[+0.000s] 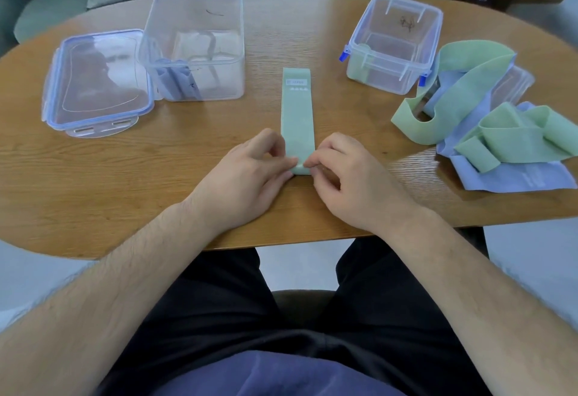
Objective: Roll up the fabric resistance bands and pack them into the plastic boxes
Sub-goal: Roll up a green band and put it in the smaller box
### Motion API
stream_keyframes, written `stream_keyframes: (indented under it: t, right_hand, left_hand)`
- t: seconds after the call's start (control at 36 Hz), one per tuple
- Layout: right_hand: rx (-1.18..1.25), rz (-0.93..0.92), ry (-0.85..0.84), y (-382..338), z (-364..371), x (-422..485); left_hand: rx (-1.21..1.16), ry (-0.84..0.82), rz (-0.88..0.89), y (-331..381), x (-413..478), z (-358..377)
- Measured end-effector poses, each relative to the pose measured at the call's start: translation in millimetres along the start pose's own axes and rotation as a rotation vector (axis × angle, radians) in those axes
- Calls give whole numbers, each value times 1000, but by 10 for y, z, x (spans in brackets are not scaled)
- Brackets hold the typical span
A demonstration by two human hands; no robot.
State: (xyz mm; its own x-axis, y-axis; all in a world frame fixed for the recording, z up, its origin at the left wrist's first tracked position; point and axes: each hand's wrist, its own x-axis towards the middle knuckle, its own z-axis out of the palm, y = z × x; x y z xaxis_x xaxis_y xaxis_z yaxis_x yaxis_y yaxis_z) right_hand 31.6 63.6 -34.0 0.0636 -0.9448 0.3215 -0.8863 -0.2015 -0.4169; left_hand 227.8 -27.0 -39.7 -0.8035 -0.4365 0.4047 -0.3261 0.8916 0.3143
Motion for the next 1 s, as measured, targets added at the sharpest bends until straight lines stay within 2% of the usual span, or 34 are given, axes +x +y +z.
stream_keyframes:
  t: [0.53,1.0]
  right_hand:
    - [-30,24,-11,51,8,142]
    - [-19,11,18,112,10,215]
  left_hand:
    - [31,37,-62,-87,79,57]
    - [67,57,-24,-116,216,91]
